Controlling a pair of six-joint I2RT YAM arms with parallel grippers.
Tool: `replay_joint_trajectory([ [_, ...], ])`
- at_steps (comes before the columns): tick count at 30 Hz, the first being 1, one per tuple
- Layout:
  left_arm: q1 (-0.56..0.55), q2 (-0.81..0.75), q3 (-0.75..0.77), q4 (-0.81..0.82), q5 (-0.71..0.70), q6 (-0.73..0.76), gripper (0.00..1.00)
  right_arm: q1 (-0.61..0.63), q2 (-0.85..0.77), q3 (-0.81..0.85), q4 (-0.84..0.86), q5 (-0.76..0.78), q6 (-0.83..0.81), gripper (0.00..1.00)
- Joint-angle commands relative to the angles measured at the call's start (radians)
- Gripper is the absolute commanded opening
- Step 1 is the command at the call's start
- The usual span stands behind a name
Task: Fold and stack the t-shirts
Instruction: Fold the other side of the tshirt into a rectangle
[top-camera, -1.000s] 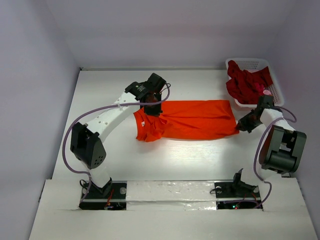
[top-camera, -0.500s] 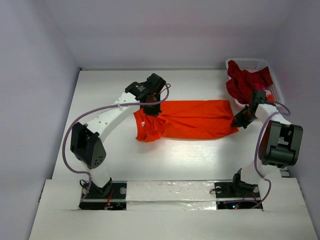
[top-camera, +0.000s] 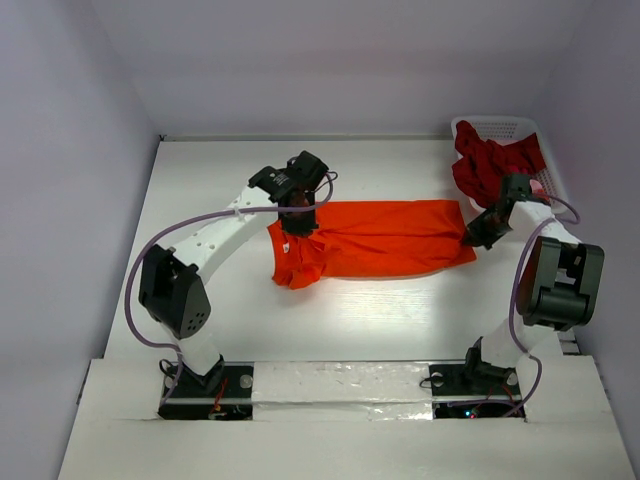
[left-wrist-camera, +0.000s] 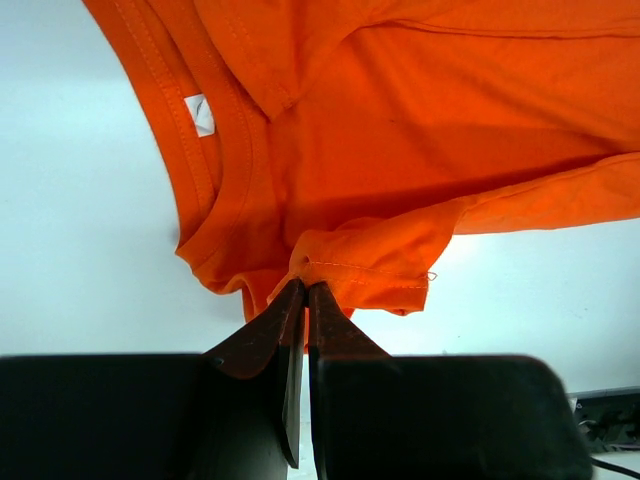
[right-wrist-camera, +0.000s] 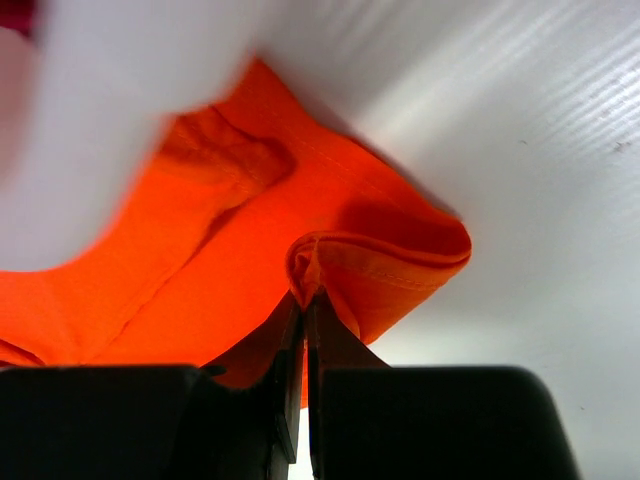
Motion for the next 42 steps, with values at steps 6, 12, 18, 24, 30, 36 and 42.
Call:
replay_joint_trajectory([
  [6,0.02,-0.094,-0.023,-0.028,-0.039,-0.024,0.0,0.016,0.03,0.091,-0.012,0.024,-0.001,0.0],
  [12,0.029,-0.112,-0.038,-0.037,-0.047,-0.027,0.0,0.025,0.048,0.103,-0.007,0.02,0.002,0.0],
  [18,0.047,-0.118,-0.038,-0.046,-0.054,-0.024,0.0,0.034,0.063,0.117,-0.009,0.021,0.008,0.0],
  [24,0.057,-0.121,-0.038,-0.049,-0.058,-0.021,0.0,0.043,0.079,0.143,-0.013,0.023,0.009,0.0],
  [30,0.057,-0.123,-0.038,-0.056,-0.059,-0.018,0.0,0.053,0.097,0.158,-0.013,0.02,0.011,0.0],
  [36,0.066,-0.121,-0.039,-0.053,-0.054,-0.018,0.0,0.062,0.108,0.172,-0.01,0.014,0.011,0.0],
  [42,0.066,-0.112,-0.039,-0.048,-0.054,-0.02,0.0,0.071,0.12,0.181,-0.009,0.012,0.012,0.0],
])
